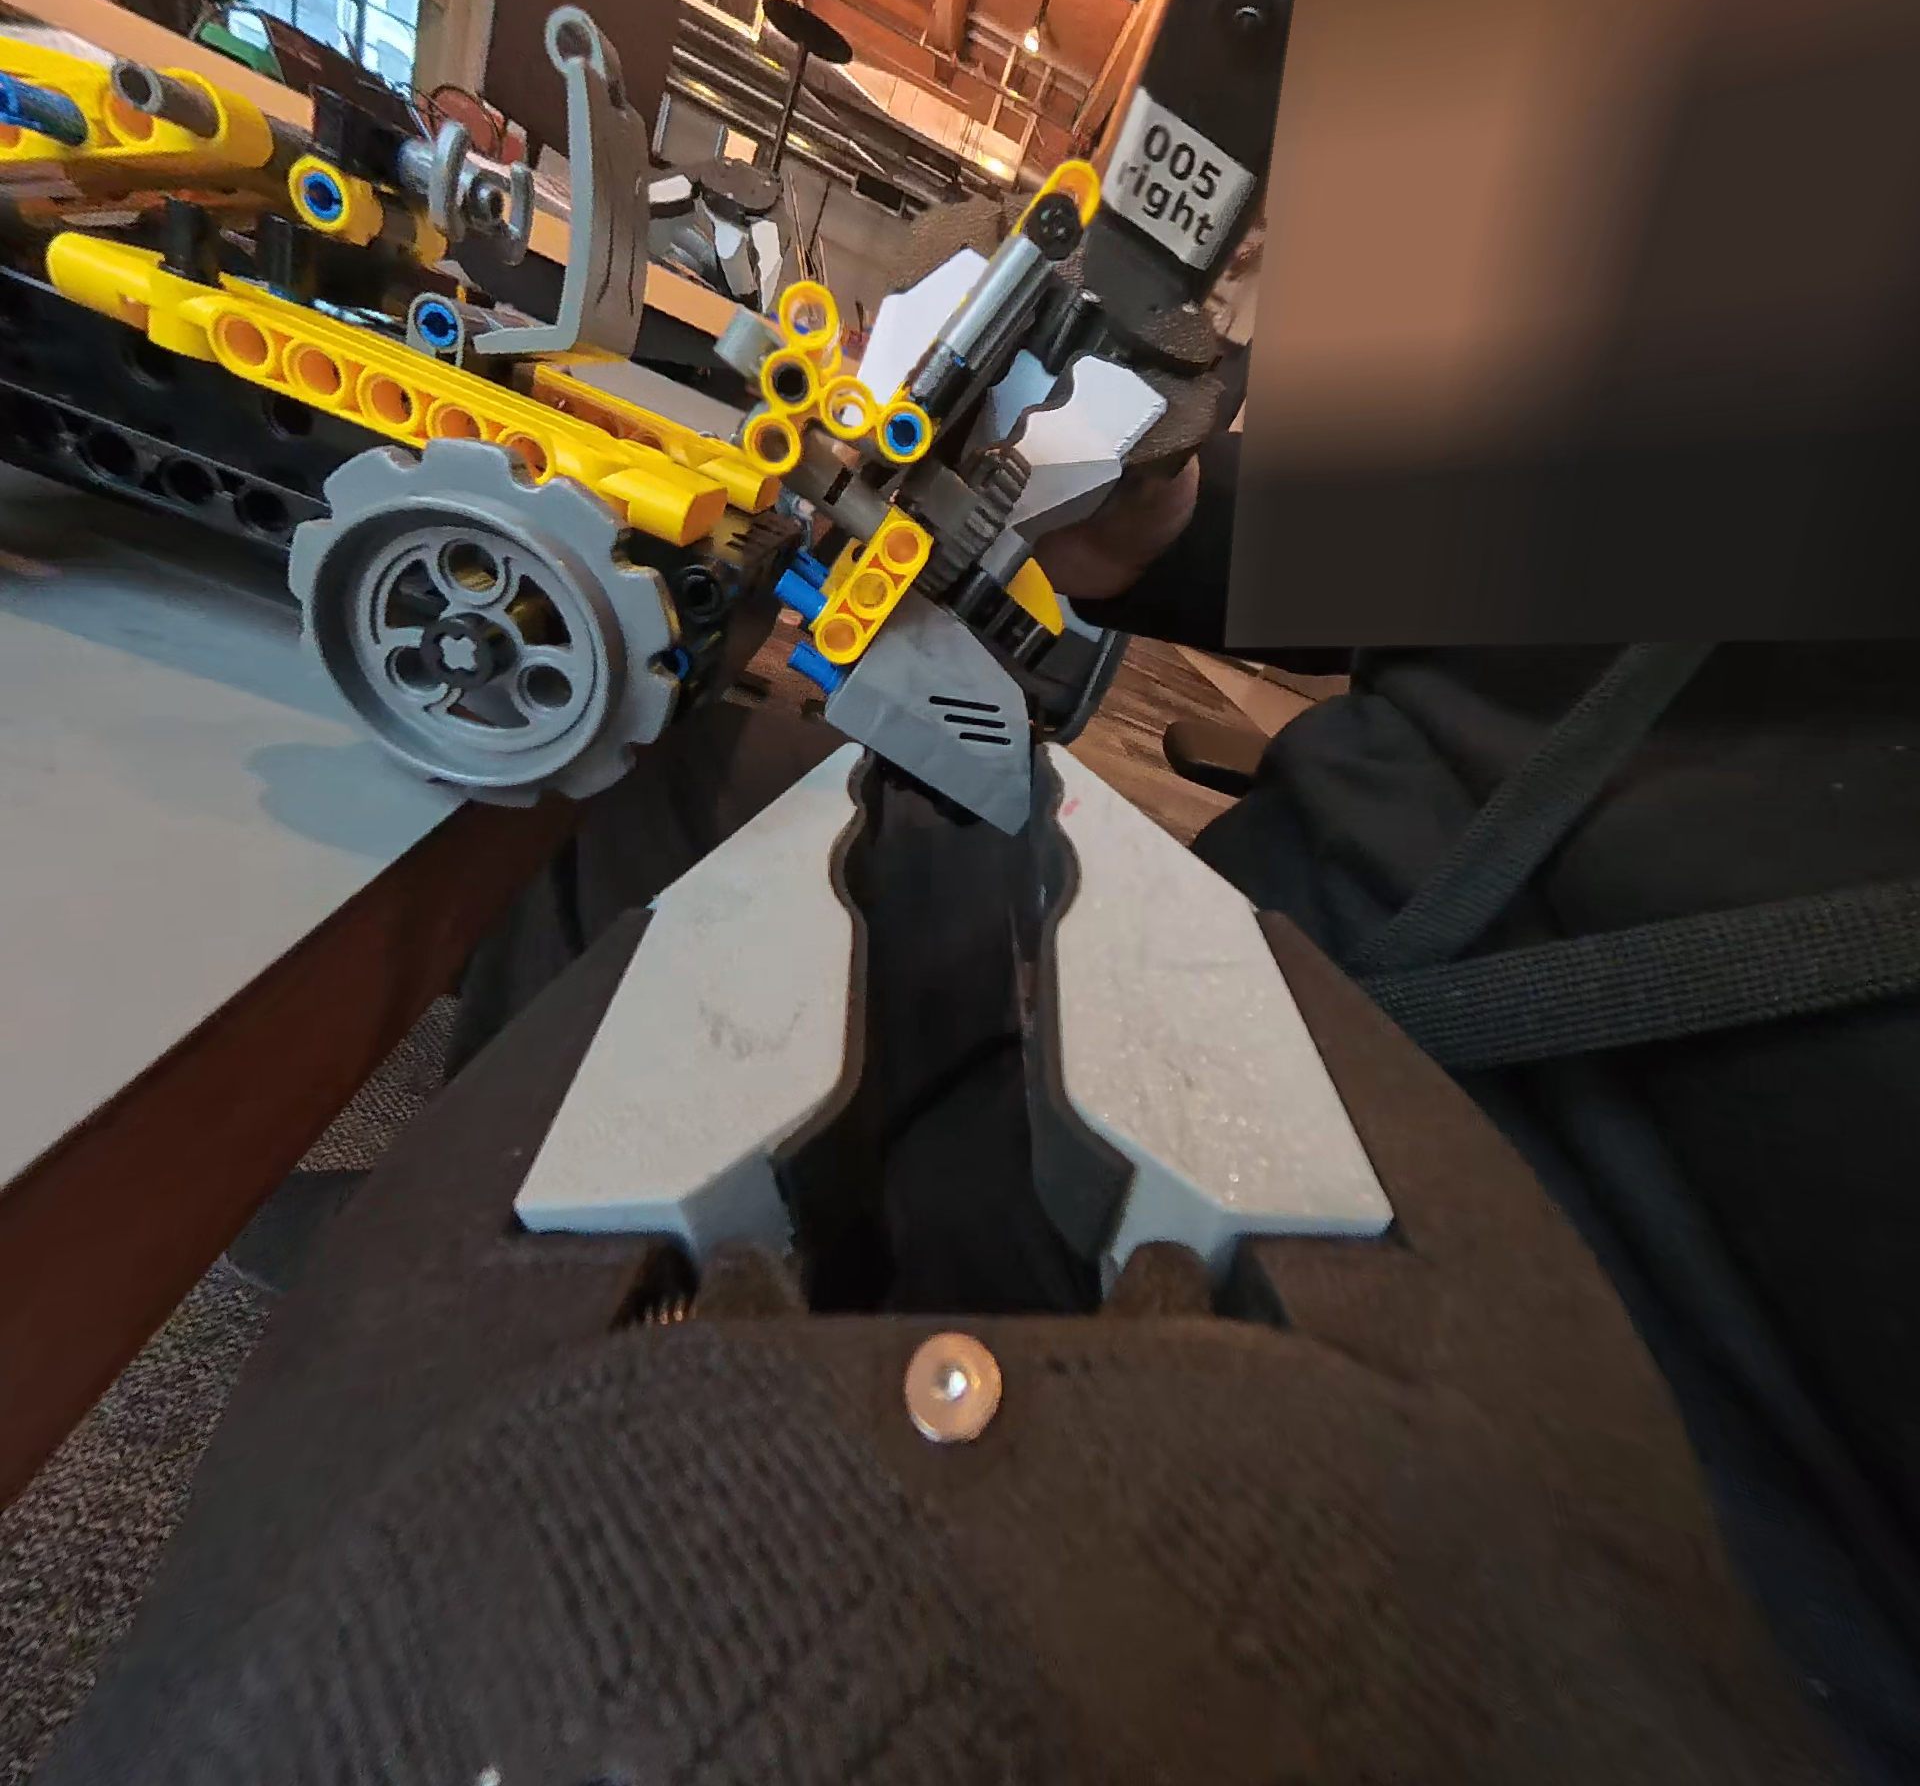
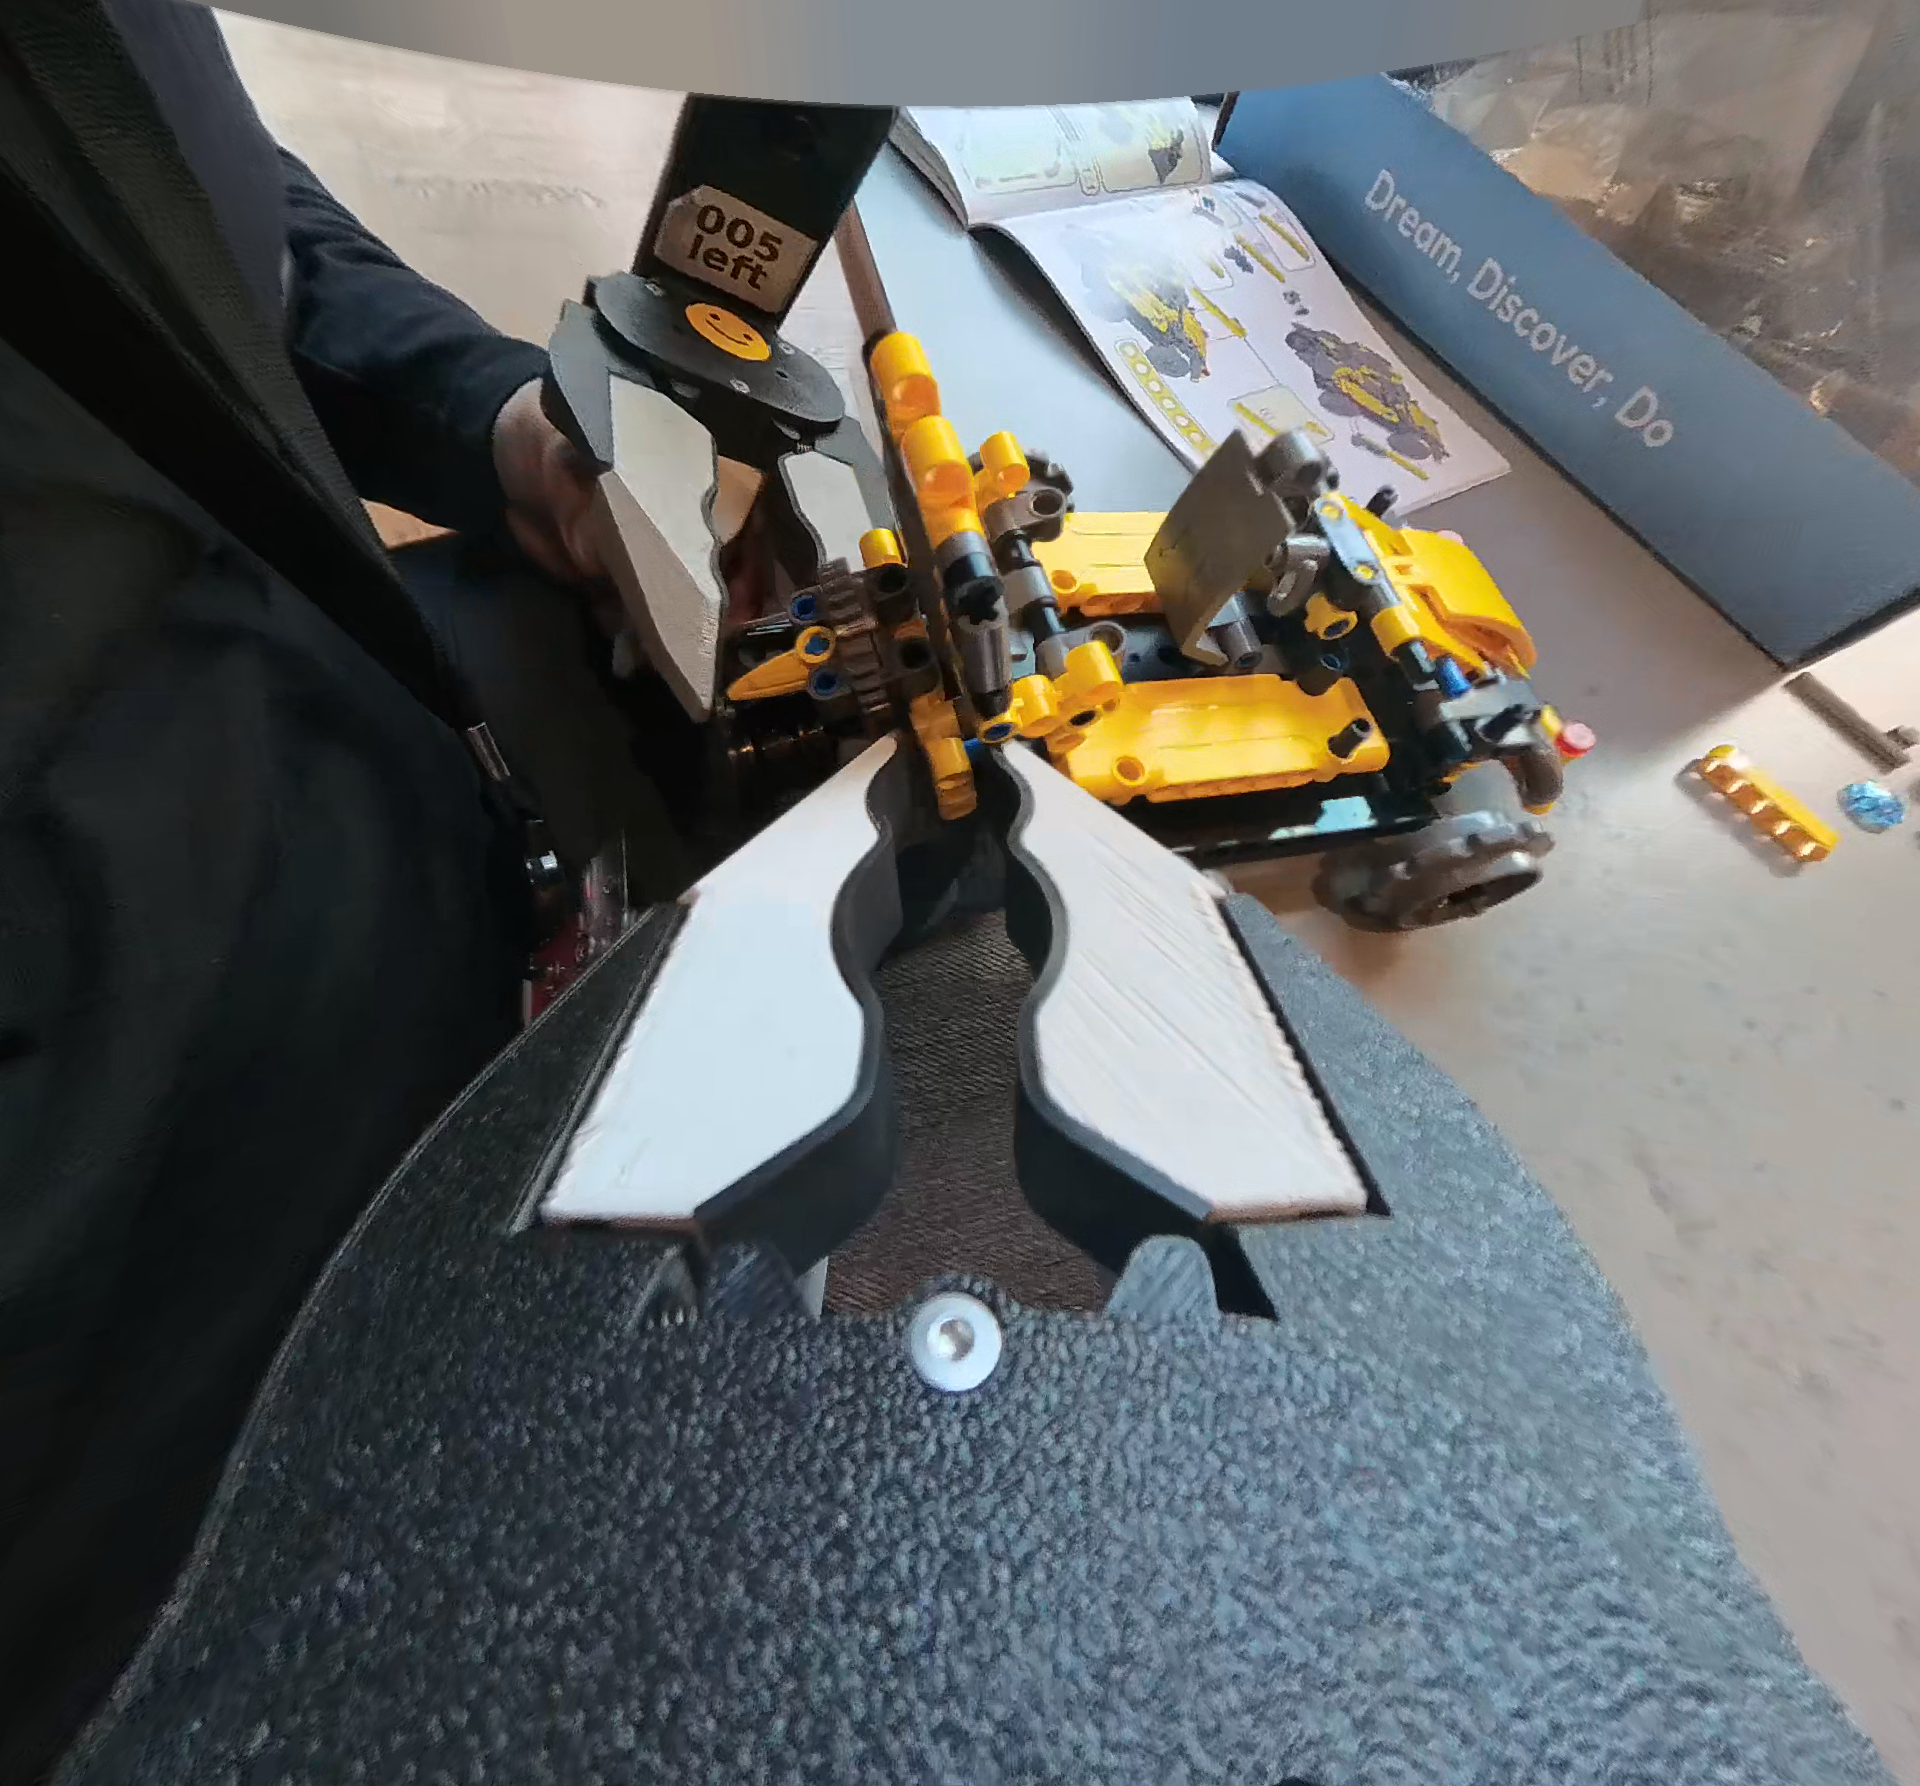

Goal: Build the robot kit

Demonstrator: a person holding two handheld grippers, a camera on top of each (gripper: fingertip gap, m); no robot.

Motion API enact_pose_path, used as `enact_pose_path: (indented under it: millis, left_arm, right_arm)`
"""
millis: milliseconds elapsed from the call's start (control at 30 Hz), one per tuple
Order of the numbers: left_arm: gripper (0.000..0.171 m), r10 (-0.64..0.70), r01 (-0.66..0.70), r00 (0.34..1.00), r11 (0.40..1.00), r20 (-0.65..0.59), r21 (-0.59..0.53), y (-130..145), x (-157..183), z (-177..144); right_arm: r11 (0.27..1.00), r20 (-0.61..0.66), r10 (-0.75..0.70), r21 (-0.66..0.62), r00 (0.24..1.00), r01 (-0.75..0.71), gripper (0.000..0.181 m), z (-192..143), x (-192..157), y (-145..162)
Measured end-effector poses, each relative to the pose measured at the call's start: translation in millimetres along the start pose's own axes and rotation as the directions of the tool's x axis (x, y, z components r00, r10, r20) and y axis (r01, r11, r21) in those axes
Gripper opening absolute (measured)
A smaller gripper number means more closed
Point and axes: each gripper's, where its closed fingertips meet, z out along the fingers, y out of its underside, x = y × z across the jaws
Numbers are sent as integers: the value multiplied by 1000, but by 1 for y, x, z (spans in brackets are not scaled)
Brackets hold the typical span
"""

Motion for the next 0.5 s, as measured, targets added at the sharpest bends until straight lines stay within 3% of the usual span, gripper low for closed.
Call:
enact_pose_path:
  millis: [133,500]
  left_arm:
    - [25,20,-20,1000,1000,18,0,0,-2,1]
    - [25,-108,112,991,992,-74,57,-10,1,5]
  right_arm:
    - [995,-56,-93,-24,994,92,13,-2,3,0]
    - [993,-84,-116,-28,990,114,8,-9,6,-6]
